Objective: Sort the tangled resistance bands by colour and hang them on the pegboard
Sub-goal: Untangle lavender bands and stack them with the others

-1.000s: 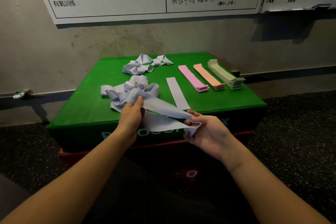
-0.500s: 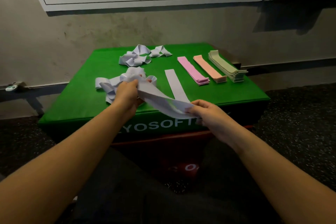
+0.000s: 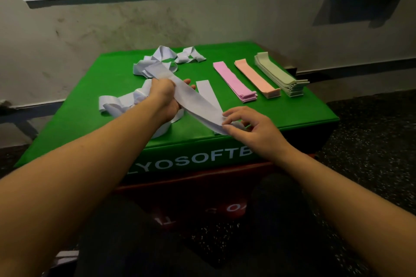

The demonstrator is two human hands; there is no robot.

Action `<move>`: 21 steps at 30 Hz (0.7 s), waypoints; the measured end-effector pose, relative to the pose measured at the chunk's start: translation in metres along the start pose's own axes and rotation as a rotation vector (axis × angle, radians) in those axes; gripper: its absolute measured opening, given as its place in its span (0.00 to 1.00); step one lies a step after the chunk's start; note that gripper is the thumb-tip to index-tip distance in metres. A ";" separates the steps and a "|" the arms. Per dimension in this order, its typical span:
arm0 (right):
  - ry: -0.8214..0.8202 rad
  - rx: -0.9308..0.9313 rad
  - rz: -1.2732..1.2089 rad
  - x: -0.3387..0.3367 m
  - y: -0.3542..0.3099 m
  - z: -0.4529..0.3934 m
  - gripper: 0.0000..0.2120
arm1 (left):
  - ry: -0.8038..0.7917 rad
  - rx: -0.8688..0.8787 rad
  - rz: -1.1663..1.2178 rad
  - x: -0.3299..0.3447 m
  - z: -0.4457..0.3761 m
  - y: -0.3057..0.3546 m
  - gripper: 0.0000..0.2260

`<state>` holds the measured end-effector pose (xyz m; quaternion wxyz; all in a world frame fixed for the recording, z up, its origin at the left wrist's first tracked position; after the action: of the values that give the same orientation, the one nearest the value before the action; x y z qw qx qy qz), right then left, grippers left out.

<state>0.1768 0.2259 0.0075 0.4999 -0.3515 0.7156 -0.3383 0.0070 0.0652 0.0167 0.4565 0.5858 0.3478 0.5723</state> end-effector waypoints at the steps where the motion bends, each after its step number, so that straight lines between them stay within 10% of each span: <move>1: 0.001 -0.001 0.008 -0.001 0.004 -0.005 0.03 | 0.000 -0.009 -0.005 0.005 -0.006 -0.003 0.23; 9: -0.014 -0.027 0.235 -0.006 0.032 -0.052 0.08 | -0.071 -0.065 -0.088 0.042 -0.077 -0.025 0.07; 21: -0.283 0.169 0.132 0.021 0.103 -0.099 0.14 | -0.134 -0.030 -0.379 0.061 -0.165 -0.084 0.12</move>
<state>0.0607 0.2756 -0.0614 0.6445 -0.3046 0.6287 -0.3107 -0.1405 0.1732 -0.0519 0.5868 0.5397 0.4122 0.4411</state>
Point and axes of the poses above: each hand's wrist, its own z-axis away from the middle knuckle, its own x-axis out of the palm, y = z × x, the point moved 7 cm from there along -z, towards the middle knuckle, and after that the axes turned 8 degrees about x, right-handed, at the moved point
